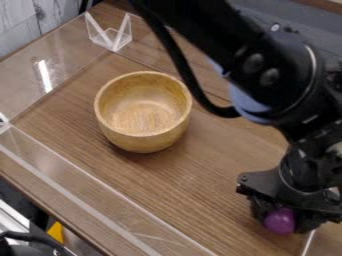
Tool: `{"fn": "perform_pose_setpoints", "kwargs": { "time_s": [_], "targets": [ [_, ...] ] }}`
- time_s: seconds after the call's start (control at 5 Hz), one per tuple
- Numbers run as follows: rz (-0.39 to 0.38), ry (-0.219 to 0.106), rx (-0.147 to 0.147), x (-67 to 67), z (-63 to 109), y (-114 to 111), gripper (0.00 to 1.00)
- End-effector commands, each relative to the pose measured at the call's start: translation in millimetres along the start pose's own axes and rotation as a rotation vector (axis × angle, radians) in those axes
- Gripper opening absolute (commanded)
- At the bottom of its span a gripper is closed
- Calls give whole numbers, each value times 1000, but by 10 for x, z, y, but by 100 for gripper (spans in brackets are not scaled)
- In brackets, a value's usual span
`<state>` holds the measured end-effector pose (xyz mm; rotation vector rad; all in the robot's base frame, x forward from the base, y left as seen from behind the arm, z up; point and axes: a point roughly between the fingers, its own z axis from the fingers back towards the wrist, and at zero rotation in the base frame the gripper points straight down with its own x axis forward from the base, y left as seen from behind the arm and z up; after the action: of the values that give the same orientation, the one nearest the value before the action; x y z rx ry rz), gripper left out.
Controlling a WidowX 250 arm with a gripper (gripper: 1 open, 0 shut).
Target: Put the purple eggplant in the brown bowl
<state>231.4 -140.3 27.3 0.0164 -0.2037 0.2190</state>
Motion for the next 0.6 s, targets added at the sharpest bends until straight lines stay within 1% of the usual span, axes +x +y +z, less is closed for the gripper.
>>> {"fn": "perform_pose_setpoints", "kwargs": {
  "time_s": [0.0, 0.2, 0.4],
  "targets": [
    [13, -44, -47, 69, 176, 16, 0],
    [75, -57, -42, 152, 278, -44, 0],
    [149, -78, -43, 270, 396, -97, 0]
  ]
}}
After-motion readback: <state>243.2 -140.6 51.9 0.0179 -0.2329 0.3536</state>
